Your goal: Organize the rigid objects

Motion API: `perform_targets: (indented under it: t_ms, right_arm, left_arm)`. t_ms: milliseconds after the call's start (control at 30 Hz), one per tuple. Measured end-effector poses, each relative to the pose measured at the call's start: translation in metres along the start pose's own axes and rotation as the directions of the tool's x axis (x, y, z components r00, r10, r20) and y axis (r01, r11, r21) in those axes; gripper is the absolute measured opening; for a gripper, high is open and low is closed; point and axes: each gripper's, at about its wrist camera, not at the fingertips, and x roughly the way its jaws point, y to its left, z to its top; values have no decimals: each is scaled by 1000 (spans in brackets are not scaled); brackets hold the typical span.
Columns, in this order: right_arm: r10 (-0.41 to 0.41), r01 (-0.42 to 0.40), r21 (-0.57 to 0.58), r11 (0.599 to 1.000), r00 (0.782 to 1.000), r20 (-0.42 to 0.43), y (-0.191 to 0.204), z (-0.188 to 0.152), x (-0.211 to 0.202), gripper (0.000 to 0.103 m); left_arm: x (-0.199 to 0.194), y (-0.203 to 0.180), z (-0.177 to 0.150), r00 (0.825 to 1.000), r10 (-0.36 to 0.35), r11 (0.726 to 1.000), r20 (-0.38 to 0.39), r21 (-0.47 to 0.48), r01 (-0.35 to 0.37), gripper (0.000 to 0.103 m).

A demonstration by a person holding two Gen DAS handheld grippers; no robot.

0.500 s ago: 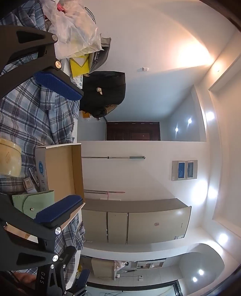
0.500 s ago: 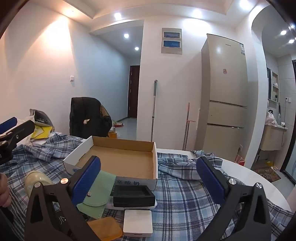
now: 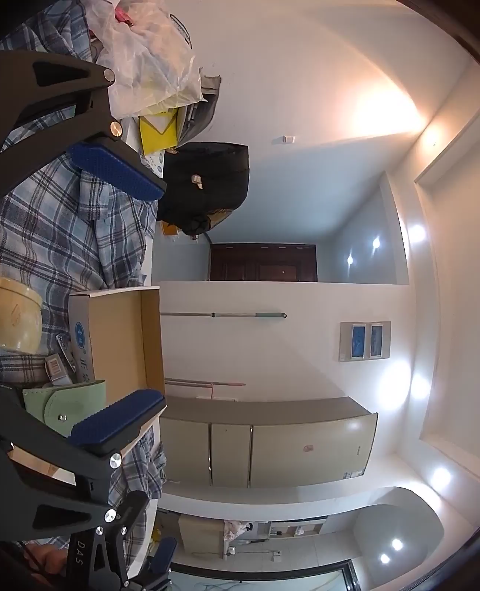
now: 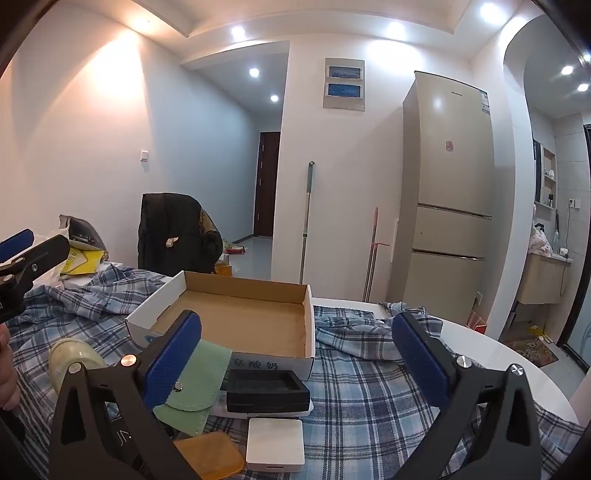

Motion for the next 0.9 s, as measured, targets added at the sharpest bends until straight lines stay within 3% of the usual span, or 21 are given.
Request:
perform_targets:
  t_ms: [567,900]
  right_arm:
    - [-2,2,0,1000,1000,-3,0,0,2,103]
    - [-2,2,3,1000,1000,-4,0,-1,1,103]
  left_arm:
    - [-9,-1,1,999,-1,1000,42,13,0,103]
    - [-4,-8,1,999,33,999,11,32,-33,103]
